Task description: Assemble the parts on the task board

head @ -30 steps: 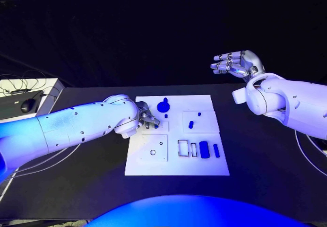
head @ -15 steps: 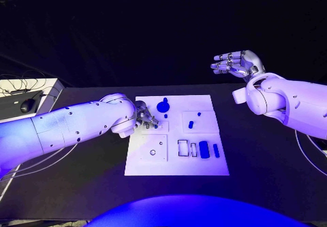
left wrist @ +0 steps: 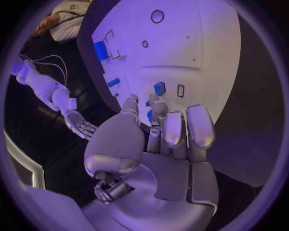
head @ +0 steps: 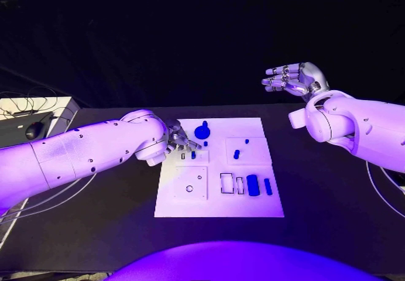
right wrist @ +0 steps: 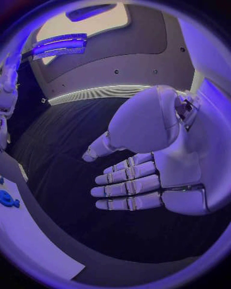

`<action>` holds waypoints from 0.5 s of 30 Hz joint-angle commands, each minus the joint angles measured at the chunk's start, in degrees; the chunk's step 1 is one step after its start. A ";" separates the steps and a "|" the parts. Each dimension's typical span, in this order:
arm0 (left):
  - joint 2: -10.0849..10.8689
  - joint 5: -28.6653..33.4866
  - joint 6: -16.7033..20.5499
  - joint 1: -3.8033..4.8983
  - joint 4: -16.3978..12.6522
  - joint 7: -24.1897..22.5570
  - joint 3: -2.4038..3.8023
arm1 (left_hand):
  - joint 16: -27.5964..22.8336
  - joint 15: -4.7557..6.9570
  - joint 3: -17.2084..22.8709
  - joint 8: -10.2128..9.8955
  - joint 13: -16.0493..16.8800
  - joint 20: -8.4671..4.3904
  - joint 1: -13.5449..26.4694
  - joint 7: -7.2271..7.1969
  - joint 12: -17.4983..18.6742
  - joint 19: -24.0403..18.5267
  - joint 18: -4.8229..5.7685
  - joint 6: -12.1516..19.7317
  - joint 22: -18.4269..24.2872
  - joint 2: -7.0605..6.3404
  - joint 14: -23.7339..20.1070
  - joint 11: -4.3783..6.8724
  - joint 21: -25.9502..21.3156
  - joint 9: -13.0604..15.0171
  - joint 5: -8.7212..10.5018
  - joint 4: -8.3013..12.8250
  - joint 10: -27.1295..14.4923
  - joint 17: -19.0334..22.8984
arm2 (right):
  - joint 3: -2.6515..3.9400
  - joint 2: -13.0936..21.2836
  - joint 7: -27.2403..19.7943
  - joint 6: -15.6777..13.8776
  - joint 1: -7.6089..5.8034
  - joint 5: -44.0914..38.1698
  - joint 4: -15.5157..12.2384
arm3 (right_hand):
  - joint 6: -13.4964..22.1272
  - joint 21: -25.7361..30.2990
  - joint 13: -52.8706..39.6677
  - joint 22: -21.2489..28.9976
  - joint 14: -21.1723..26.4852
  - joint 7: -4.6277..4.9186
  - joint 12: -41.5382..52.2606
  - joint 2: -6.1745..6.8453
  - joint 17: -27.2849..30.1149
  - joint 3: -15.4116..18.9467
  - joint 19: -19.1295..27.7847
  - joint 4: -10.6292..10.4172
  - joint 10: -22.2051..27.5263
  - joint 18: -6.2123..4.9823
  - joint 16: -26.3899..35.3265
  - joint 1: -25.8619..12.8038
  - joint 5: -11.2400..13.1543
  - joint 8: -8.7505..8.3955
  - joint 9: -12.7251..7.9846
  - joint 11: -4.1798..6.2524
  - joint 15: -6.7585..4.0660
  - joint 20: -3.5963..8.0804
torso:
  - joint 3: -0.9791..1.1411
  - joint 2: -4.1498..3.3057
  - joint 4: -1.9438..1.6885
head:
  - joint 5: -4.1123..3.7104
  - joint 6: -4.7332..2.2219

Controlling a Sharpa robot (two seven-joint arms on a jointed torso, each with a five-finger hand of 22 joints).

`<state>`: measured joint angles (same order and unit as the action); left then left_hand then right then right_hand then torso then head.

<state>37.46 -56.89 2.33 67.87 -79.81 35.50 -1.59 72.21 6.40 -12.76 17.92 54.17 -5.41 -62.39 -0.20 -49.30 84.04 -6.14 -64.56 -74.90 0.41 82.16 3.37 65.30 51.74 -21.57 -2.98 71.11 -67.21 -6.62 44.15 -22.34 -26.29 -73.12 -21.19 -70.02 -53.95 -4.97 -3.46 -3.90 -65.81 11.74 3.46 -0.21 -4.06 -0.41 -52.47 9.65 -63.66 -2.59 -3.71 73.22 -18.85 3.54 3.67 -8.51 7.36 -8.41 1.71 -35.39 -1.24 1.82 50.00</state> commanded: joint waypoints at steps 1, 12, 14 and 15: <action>1.06 2.61 -2.68 0.04 -0.54 -1.01 1.74 | -1.09 -1.30 0.28 -3.34 -1.75 0.54 0.31 1.71 1.82 -0.10 0.11 1.89 -5.03 0.01 -0.37 -0.99 -2.02 -3.96 0.63 -0.77 -2.28 0.87 | 0.03 0.04 -0.31 0.45 0.03 -0.03 0.08 | 0.39 0.02 0.06 -0.03 0.49 0.18 0.10 -0.21 0.06 0.21 0.38 0.02 0.32 0.55 0.16 0.53 -0.15 0.01 -0.01 -0.12 0.07 0.04 | -0.04 -0.02 0.08 | 0.09 -0.21; 2.68 5.47 -6.06 0.71 3.27 -1.75 7.24 | -6.55 -3.61 -0.27 -7.85 -15.89 3.20 -4.74 5.96 4.82 -2.12 -2.50 4.57 -1.17 1.50 -2.67 -3.96 -11.84 -32.33 0.33 -0.48 -5.50 4.38 | 0.03 0.03 -0.38 0.52 0.11 0.09 0.61 | 0.29 0.01 0.06 -0.03 0.47 0.16 0.10 -0.28 0.05 0.15 0.37 0.07 0.27 0.55 0.15 0.58 -0.18 0.02 0.00 -0.10 0.06 0.05 | -0.03 -0.02 -0.04 | 0.52 -1.28; 2.08 4.49 -6.34 0.82 4.72 -1.80 7.44 | -6.63 -3.60 -0.30 -7.25 -16.46 3.24 -4.77 6.00 4.35 -2.21 -2.53 4.80 -1.21 1.54 -2.77 -3.91 -12.02 -33.08 0.34 -0.52 -5.63 4.38 | 0.03 0.00 -0.38 0.54 0.11 0.10 0.65 | 0.29 0.01 0.06 -0.03 0.47 0.16 0.10 -0.28 0.05 0.15 0.37 0.07 0.27 0.55 0.15 0.58 -0.18 0.02 0.00 -0.10 0.06 0.05 | -0.03 -0.02 -0.02 | 0.63 -1.52; 1.67 3.92 -6.49 0.86 5.56 -1.82 7.51 | -6.65 -3.59 -0.29 -7.19 -16.51 3.24 -4.83 6.01 4.31 -2.22 -2.54 4.80 -1.21 1.55 -2.79 -3.90 -12.04 -33.14 0.34 -0.50 -5.64 4.40 | 0.03 -0.03 -0.38 0.54 0.11 0.11 0.67 | 0.29 0.01 0.06 -0.03 0.47 0.16 0.10 -0.28 0.05 0.15 0.37 0.07 0.27 0.55 0.15 0.58 -0.18 0.02 0.00 -0.10 0.06 0.05 | 0.00 -0.03 -0.03 | 0.77 -1.65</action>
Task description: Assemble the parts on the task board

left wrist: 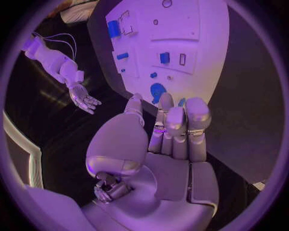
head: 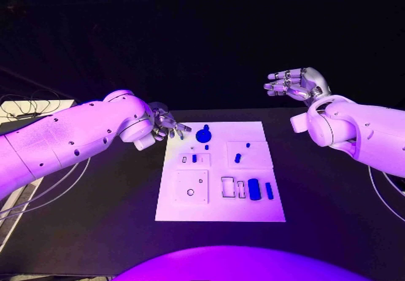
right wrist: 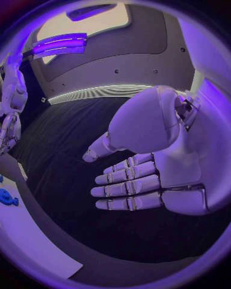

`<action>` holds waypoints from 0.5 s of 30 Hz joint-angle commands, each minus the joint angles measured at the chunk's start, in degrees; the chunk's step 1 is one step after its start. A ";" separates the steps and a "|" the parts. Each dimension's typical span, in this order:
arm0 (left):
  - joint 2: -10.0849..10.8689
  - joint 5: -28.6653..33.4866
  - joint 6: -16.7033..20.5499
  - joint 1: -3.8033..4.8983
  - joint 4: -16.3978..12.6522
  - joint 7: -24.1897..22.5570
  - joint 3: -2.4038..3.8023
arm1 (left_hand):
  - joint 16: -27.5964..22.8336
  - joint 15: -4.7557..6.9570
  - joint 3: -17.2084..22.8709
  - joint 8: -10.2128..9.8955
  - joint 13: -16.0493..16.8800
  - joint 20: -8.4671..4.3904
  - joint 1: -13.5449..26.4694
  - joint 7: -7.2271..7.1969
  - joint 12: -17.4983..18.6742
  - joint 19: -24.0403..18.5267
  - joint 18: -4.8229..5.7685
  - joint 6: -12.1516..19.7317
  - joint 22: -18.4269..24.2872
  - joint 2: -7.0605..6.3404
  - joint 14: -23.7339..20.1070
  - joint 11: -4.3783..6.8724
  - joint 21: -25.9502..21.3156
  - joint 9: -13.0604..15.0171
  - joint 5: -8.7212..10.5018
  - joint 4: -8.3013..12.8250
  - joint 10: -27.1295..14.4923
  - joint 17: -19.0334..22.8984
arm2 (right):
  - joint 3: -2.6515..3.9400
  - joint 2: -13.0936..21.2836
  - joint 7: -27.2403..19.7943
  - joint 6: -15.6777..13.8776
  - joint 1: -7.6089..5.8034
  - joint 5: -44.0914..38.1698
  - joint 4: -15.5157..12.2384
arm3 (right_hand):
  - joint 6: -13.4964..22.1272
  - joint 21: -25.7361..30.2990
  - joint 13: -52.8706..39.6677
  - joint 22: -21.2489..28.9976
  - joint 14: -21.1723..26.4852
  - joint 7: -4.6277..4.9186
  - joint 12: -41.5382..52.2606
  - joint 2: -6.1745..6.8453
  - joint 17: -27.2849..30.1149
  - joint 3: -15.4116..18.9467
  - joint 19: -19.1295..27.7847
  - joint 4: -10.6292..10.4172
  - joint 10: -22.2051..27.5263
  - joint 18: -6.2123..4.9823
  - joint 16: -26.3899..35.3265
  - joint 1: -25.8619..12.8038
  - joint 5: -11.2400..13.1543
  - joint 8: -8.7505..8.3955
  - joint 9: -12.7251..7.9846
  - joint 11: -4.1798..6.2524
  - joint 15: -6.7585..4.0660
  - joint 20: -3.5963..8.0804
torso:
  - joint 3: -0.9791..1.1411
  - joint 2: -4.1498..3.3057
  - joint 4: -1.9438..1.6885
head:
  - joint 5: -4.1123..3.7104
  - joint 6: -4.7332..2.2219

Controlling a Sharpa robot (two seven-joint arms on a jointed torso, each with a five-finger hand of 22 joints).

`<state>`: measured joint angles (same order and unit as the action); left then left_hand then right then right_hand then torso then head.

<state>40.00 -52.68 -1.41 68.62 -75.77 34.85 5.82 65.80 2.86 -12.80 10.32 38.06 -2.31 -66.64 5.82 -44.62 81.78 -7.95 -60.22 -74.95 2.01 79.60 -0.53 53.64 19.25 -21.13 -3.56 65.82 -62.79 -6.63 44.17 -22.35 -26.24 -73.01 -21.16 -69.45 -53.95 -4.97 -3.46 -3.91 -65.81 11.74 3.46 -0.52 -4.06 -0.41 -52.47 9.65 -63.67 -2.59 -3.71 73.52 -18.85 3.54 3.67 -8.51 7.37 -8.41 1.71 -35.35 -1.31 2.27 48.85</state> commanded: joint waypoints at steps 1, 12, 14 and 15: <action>-1.33 -0.82 -2.90 0.14 2.40 -1.18 0.14 | -0.24 -0.04 -0.25 0.42 -0.41 0.13 -0.59 -0.02 -0.37 0.04 -0.73 0.46 -1.16 -0.05 -0.22 -0.01 -0.41 -0.65 -0.10 0.08 -0.36 -0.02 | 0.04 -0.08 -0.38 0.50 0.01 0.08 0.12 | 0.29 0.01 0.06 -0.03 0.47 0.16 0.10 0.03 0.06 0.15 0.37 0.07 0.27 0.55 0.15 0.27 -0.18 0.02 0.00 -0.10 0.06 0.05 | 0.02 -0.07 0.04 | 0.43 -0.53; -6.73 -4.03 -3.40 0.20 13.07 -1.45 -0.62 | 0.56 0.04 -0.27 1.62 -1.33 0.09 -0.53 -0.15 -1.57 0.48 -0.63 0.59 -1.79 0.24 0.18 0.08 0.42 -1.90 -0.17 -0.71 -0.59 -0.84 | 0.04 0.08 -0.44 0.53 0.02 0.10 -0.24 | 0.24 0.00 0.06 -0.03 0.43 0.15 0.10 -0.03 0.06 0.01 0.35 0.11 0.25 0.55 0.16 0.19 -0.19 0.01 -0.01 -0.08 0.04 0.06 | -0.30 -0.42 0.35 | 2.07 -1.83; -7.60 -4.51 -3.65 0.20 14.86 -1.43 -0.74 | 0.63 0.05 -0.25 1.69 -1.31 0.09 -0.53 -0.20 -1.71 0.52 -0.62 0.59 -1.88 0.22 0.20 0.11 0.55 -1.93 -0.18 -0.78 -0.61 -0.91 | 0.04 0.24 -0.45 0.49 0.02 0.10 -0.38 | 0.24 0.00 0.06 -0.03 0.43 0.15 0.10 -0.03 0.06 0.01 0.35 0.11 0.25 0.55 0.16 0.19 -0.19 0.01 -0.01 -0.08 0.04 0.06 | -0.35 -0.50 0.37 | 2.16 -2.07; -8.01 -4.88 -3.76 0.21 15.79 -1.41 -0.79 | 0.70 0.07 -0.24 1.79 -1.26 0.08 -0.52 -0.27 -1.84 0.56 -0.61 0.55 -1.96 0.19 0.24 0.15 0.68 -1.92 -0.16 -0.83 -0.60 -0.98 | 0.04 0.33 -0.45 0.46 0.02 0.10 -0.46 | 0.24 0.00 0.06 -0.03 0.43 0.15 0.10 -0.03 0.06 0.01 0.35 0.11 0.25 0.55 0.16 0.19 -0.19 0.01 -0.01 -0.08 0.04 0.06 | -0.38 -0.57 0.41 | 2.34 -2.18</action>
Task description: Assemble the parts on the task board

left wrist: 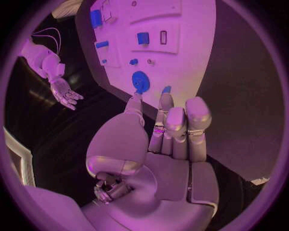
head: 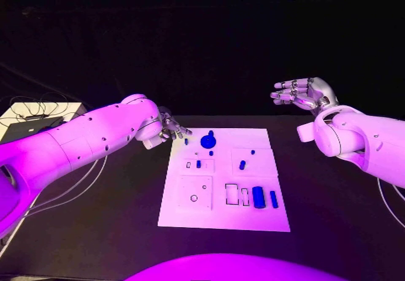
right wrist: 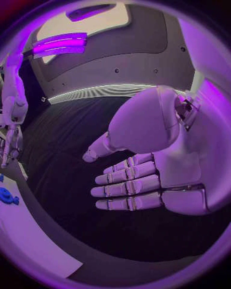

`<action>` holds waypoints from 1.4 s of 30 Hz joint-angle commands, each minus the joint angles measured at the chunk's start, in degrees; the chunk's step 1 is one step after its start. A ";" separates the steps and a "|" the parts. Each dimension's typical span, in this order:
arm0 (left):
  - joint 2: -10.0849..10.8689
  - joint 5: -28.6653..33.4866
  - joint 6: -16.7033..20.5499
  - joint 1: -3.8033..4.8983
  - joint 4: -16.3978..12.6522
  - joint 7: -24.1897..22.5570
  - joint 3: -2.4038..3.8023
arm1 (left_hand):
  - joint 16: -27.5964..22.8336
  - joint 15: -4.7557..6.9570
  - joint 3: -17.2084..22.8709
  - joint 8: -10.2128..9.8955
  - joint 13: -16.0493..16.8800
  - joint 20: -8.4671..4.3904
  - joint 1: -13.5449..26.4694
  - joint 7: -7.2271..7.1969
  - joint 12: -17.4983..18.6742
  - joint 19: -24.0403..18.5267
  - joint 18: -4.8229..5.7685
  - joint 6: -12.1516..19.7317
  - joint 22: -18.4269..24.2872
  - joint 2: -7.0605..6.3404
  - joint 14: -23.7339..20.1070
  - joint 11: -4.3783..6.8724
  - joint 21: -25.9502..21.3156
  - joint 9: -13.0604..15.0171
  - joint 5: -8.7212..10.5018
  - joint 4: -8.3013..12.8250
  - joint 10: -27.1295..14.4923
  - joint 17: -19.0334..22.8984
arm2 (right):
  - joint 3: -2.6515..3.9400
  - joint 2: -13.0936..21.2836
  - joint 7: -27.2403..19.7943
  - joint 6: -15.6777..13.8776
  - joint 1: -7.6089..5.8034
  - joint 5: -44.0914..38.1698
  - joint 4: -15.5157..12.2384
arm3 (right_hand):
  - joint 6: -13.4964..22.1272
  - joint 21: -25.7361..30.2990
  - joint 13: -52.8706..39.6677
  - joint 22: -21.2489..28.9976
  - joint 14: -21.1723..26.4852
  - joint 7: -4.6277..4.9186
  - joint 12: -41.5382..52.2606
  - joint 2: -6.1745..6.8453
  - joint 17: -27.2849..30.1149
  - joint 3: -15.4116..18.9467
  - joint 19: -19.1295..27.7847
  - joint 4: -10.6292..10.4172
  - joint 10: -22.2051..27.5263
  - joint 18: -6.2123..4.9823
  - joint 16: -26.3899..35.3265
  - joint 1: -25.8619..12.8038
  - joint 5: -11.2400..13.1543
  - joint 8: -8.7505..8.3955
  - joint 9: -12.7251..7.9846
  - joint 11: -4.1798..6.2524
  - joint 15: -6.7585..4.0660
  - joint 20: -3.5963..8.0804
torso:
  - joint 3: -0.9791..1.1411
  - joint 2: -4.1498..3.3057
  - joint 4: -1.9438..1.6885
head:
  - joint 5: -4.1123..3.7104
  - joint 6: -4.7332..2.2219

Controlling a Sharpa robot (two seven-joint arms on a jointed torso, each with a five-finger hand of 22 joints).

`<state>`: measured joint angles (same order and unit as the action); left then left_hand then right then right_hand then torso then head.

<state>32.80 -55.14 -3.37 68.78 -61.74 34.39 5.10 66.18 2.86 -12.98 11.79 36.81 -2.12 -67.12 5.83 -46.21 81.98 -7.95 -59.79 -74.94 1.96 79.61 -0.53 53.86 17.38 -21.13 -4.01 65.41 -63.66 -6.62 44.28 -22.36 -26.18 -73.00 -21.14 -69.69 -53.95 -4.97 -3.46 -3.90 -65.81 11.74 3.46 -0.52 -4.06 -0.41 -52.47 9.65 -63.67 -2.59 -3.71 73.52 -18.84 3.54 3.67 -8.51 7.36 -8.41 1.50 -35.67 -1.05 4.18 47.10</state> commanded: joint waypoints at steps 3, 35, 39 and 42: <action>-1.79 -3.37 -2.09 0.07 4.33 -0.78 -0.17 | 0.82 0.19 -0.03 1.16 0.26 -0.17 0.13 -0.47 -1.13 0.60 -0.52 0.21 -2.50 0.09 0.56 0.27 1.31 0.09 -0.12 -0.91 -0.25 -0.70 | 0.04 0.45 -0.45 0.32 0.00 0.08 -0.41 | 0.25 0.00 0.07 -0.03 0.43 0.15 0.10 -0.03 0.06 0.01 0.35 0.11 0.26 0.55 0.16 0.19 -0.19 0.01 -0.01 -0.08 0.04 0.06 | -0.33 -0.43 0.21 | 0.61 -0.62; -5.94 -2.59 -5.15 0.68 11.88 -0.26 -1.32 | 2.93 0.58 0.06 4.39 1.58 -0.43 1.52 -1.29 -2.87 1.32 0.06 0.27 -4.45 -0.69 1.50 0.78 4.58 1.89 -0.07 -2.84 -0.01 -2.88 | 0.05 0.51 -0.42 0.13 -0.11 0.13 -1.11 | 0.25 0.00 0.07 -0.03 0.43 0.15 0.10 -0.03 0.06 0.01 0.35 0.11 0.26 0.55 0.16 0.19 -0.19 0.01 -0.01 -0.08 0.04 0.06 | -0.54 -0.80 0.44 | 0.97 -0.47; -5.96 -2.14 -4.69 0.68 11.63 -0.39 -1.33 | 3.02 0.57 -0.02 4.39 1.66 -0.44 1.85 -1.27 -2.89 1.33 0.09 0.27 -4.54 -0.72 1.52 0.77 4.68 1.95 -0.06 -3.08 0.01 -2.96 | 0.05 0.49 -0.40 0.10 -0.11 0.13 -1.06 | 0.16 0.01 0.07 -0.03 0.45 0.15 0.10 -0.02 0.06 -0.22 0.35 0.10 0.26 0.55 0.15 0.16 -0.25 0.03 0.00 -0.07 0.04 0.06 | -0.55 -0.78 0.40 | 0.94 -0.45; -5.96 -1.76 -4.29 0.68 11.38 -0.53 -1.33 | 3.04 0.56 -0.11 4.38 1.70 -0.45 2.20 -1.26 -2.88 1.35 0.11 0.28 -4.60 -0.77 1.52 0.75 4.76 1.97 -0.05 -3.40 0.00 -2.97 | 0.05 0.46 -0.40 0.10 -0.12 0.13 -1.03 | 0.16 0.01 0.07 -0.03 0.45 0.15 0.10 -0.02 0.06 -0.22 0.35 0.10 0.26 0.55 0.15 0.16 -0.25 0.03 0.00 -0.07 0.04 0.06 | -0.55 -0.78 0.40 | 0.94 -0.38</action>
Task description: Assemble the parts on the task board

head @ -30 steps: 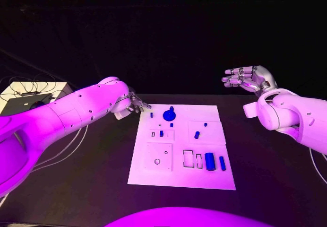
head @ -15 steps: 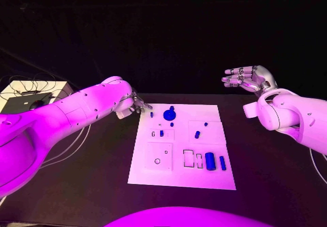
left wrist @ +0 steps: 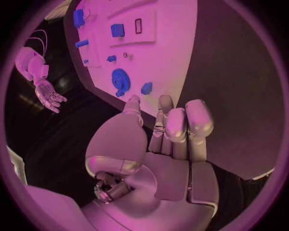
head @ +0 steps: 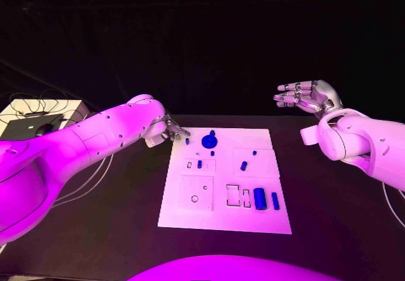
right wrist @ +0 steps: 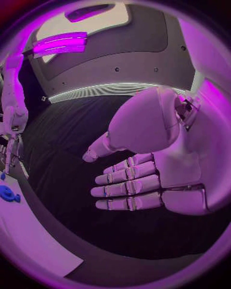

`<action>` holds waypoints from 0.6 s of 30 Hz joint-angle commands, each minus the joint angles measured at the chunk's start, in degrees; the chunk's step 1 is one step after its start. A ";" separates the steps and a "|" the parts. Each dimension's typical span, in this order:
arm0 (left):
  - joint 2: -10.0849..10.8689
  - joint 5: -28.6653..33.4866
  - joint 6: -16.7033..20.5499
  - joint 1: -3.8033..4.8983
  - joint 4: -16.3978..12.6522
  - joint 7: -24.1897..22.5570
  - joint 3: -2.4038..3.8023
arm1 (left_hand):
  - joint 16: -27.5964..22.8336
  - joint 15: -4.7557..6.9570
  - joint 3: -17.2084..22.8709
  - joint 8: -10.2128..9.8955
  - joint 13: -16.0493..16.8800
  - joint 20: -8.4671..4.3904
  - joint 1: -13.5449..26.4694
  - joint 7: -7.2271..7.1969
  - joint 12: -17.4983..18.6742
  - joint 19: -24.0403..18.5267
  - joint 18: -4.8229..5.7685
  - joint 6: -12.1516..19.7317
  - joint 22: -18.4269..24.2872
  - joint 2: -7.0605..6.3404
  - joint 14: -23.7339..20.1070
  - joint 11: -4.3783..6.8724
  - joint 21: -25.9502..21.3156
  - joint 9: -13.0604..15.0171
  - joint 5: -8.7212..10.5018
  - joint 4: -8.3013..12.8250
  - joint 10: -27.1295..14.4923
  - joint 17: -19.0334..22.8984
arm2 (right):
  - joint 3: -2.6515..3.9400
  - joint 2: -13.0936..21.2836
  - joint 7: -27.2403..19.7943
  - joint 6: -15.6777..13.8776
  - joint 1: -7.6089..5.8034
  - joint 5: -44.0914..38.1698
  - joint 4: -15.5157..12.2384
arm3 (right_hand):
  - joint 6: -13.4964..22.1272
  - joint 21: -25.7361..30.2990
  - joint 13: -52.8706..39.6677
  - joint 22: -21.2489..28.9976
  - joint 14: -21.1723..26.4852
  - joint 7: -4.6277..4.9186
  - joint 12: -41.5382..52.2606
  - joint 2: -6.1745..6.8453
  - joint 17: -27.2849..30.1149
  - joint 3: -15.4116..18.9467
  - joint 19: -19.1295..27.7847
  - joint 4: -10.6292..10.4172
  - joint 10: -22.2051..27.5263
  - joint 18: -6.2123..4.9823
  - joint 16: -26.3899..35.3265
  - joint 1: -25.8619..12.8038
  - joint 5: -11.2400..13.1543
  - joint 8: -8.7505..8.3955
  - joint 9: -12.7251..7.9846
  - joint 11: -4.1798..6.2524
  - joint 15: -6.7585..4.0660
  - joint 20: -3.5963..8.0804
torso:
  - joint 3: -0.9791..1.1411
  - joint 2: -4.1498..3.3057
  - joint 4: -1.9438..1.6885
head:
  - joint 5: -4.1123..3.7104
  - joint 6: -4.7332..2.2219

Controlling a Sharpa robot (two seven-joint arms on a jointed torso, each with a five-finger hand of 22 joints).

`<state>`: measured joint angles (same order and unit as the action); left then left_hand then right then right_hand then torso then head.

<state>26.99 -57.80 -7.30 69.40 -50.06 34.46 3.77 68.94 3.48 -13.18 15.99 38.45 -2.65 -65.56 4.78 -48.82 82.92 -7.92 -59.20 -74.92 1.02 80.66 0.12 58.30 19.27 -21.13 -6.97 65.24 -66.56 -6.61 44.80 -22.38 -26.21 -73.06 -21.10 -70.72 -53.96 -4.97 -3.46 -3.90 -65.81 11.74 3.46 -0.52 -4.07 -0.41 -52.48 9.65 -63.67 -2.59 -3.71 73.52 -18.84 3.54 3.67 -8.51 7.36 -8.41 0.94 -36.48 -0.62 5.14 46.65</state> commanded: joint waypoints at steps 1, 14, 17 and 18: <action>-0.14 1.02 -0.28 0.06 -0.37 -0.64 0.00 | 0.28 -0.06 0.09 0.19 0.08 0.07 0.73 -0.21 -0.27 0.40 0.08 -0.31 -4.62 0.19 0.47 0.11 0.30 0.08 -0.02 -0.53 0.19 -0.08 | 0.04 -0.09 -0.38 0.13 -0.06 0.09 0.03 | 0.17 0.01 0.07 -0.03 0.45 0.15 0.10 -0.02 0.07 -0.22 0.35 0.10 0.26 0.55 0.15 0.16 -0.25 0.03 0.00 -0.07 0.04 0.06 | 0.02 0.02 -0.02 | -0.04 0.05; -0.13 1.44 -1.42 0.07 -1.23 -1.02 -0.01 | 0.92 0.21 2.24 1.20 0.35 -0.16 -1.13 -0.60 -0.08 0.51 0.38 -0.95 -5.17 0.42 0.82 0.44 1.14 1.61 -0.15 1.95 0.57 -0.66 | 0.04 -0.45 -0.34 0.21 -0.06 0.09 0.39 | 0.17 0.01 0.07 -0.03 0.45 0.15 0.10 -0.02 0.07 -0.22 0.35 0.10 0.26 0.55 0.15 0.16 -0.25 0.03 0.00 -0.07 0.04 0.06 | 0.04 -0.02 0.00 | -0.12 0.30; -0.14 1.46 -1.63 0.07 -1.29 -1.10 -0.01 | 0.92 0.21 3.43 1.19 0.54 -0.20 -0.89 -0.63 0.04 0.48 0.42 -0.73 -5.27 0.26 0.82 0.45 1.13 2.56 -0.18 2.61 0.63 -0.71 | 0.04 -0.50 -0.33 0.22 -0.05 0.09 0.44 | 0.17 0.01 0.07 -0.03 0.45 0.15 0.10 -0.02 0.07 -0.22 0.35 0.10 0.26 0.55 0.15 0.16 -0.25 0.03 0.00 -0.07 0.04 0.06 | 0.02 -0.01 0.01 | -0.12 0.24; -0.16 1.47 -1.67 0.07 -1.30 -1.13 -0.01 | 0.91 0.20 3.49 1.17 0.55 -0.20 -0.88 -0.63 0.06 0.46 0.42 -0.73 -5.27 0.24 0.82 0.45 1.10 2.60 -0.18 2.64 0.63 -0.71 | 0.04 -0.52 -0.33 0.22 -0.05 0.09 0.45 | 0.17 0.01 0.07 -0.03 0.45 0.15 0.10 -0.02 0.07 -0.22 0.35 0.10 0.26 0.55 0.15 0.16 -0.25 0.03 0.00 -0.07 0.04 0.06 | 0.01 0.00 0.01 | -0.15 0.26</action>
<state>26.97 -56.67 -7.56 69.41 -51.23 34.23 3.77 69.50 3.50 -9.99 17.11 38.97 -2.86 -66.42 4.17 -48.82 83.13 -7.91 -59.81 -74.91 1.42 81.10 0.42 59.21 21.83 -21.13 -4.25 65.55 -67.19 -6.61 44.35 -22.37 -26.20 -73.06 -21.09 -70.34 -53.96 -4.97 -3.46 -3.90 -65.81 11.74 3.46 -0.52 -4.07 -0.41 -52.47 9.65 -63.68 -2.59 -3.71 73.52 -18.84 3.54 3.67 -8.52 7.36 -8.41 0.98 -36.48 -0.63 5.00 46.91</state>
